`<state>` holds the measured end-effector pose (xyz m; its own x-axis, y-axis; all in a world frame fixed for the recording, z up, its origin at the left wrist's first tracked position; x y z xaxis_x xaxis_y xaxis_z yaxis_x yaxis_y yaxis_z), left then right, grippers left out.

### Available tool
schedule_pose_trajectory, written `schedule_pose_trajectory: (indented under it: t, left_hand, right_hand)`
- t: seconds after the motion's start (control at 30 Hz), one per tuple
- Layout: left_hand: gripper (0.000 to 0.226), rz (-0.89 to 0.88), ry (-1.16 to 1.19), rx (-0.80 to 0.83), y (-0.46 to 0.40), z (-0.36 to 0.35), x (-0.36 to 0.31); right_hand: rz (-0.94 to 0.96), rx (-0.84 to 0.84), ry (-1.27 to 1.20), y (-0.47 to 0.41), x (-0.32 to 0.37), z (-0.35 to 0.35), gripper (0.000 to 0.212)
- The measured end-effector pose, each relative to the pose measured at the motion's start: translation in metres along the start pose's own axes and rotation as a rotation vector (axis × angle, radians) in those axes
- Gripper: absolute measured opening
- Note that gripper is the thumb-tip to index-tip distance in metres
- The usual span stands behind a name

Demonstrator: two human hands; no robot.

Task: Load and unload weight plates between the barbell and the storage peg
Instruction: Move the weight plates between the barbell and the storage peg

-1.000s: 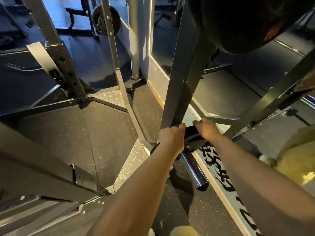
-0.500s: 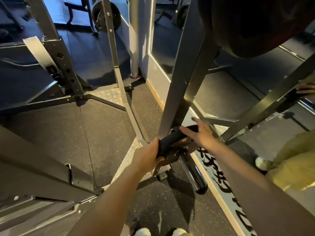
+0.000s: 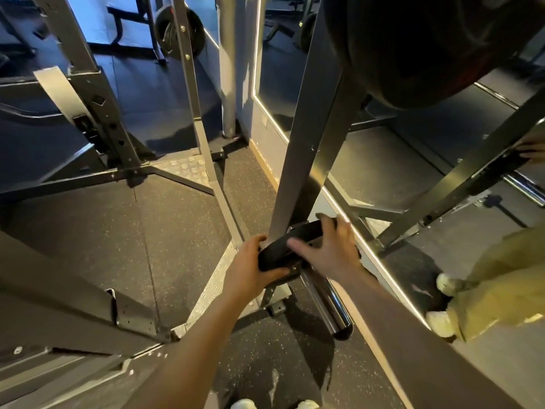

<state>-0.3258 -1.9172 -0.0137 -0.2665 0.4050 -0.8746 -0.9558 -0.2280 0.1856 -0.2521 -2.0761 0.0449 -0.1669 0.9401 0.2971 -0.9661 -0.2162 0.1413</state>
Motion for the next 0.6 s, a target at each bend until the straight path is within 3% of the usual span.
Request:
schedule_pose_trajectory:
  t: [0.07, 0.17, 0.3, 0.5, 0.6]
  left_hand:
    - [0.081, 0.1, 0.023, -0.011, 0.008, -0.01, 0.021]
    - [0.06, 0.151, -0.074, -0.037, 0.009, -0.012, 0.033]
    - [0.055, 0.053, -0.306, -0.014, 0.002, -0.003, 0.026]
    - [0.043, -0.105, -0.381, -0.106, 0.007, 0.0, -0.001]
    - [0.042, -0.13, -0.396, -0.125, 0.005, -0.001, -0.018]
  right_hand:
    - [-0.003, 0.0, 0.018, 0.008, 0.002, -0.015, 0.107]
    - [-0.013, 0.042, -0.08, -0.002, 0.0, -0.014, 0.111]
    - [-0.034, 0.054, -0.227, -0.017, -0.008, -0.012, 0.108]
    - [-0.195, 0.097, -0.649, -0.027, -0.028, -0.003, 0.121]
    - [-0.285, 0.02, -0.749, -0.022, -0.032, 0.003, 0.117]
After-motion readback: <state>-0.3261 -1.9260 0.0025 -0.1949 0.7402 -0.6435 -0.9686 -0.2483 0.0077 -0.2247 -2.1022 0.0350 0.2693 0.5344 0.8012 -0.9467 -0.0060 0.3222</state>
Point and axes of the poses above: each hand's wrist, its own y-axis away from the middle knuckle, its own z-axis out of the back of the hand, x = y × z, the point moved 2 cm from there along -y, towards the middle knuckle, and after that the axes turned 10 degrees about y, right-handed, at the moved point
